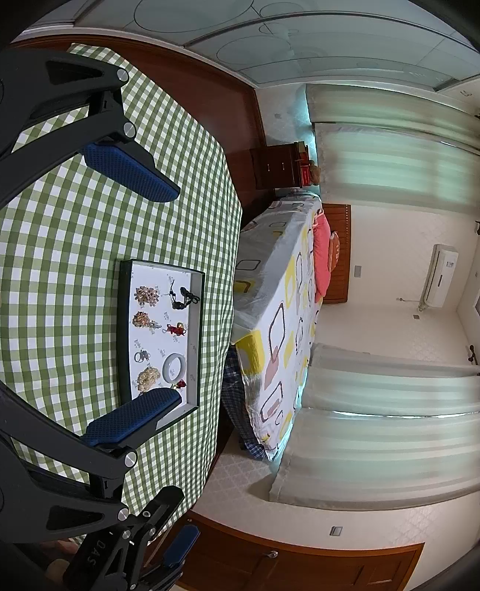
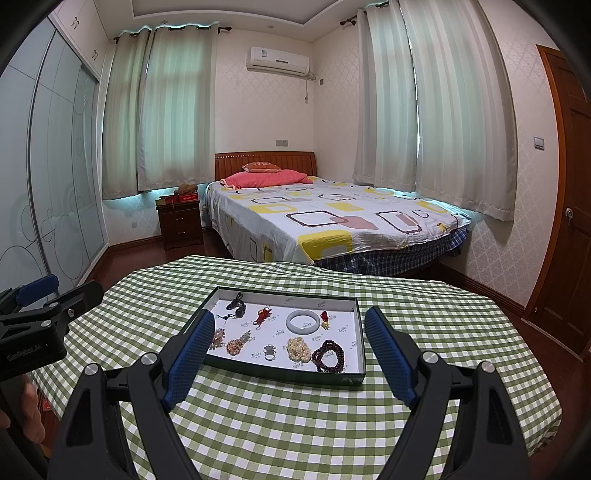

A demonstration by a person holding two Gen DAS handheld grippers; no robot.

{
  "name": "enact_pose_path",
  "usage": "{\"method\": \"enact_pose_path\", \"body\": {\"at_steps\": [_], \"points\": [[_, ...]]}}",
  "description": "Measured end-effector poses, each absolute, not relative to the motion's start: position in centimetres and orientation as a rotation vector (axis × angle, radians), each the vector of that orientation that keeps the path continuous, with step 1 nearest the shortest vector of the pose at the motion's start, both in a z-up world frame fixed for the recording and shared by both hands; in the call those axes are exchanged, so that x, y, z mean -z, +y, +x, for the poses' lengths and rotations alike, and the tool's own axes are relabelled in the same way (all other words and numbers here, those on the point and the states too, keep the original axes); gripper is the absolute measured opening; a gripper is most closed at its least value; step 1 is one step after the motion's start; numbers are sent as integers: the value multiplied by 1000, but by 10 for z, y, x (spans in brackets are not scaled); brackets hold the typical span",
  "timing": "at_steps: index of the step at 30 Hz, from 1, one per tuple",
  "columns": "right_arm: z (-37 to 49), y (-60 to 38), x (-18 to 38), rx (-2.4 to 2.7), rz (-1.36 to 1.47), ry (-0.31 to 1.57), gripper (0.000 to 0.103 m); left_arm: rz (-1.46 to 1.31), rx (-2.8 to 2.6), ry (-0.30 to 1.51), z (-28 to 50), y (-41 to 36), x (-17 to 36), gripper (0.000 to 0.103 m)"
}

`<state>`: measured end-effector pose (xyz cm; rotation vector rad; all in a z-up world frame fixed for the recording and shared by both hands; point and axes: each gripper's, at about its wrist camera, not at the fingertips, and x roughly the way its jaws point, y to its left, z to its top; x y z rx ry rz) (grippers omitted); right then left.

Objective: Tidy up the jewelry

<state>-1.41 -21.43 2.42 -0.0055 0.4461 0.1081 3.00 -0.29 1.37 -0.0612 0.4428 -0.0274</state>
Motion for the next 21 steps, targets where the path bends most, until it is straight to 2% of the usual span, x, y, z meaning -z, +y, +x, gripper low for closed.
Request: {"method": "enact_pose_path", "body": {"at_steps": [21], "points": [[-11,-214,-17,-111,-3,472,81,-102,17,486,38,2,0,99]]}}
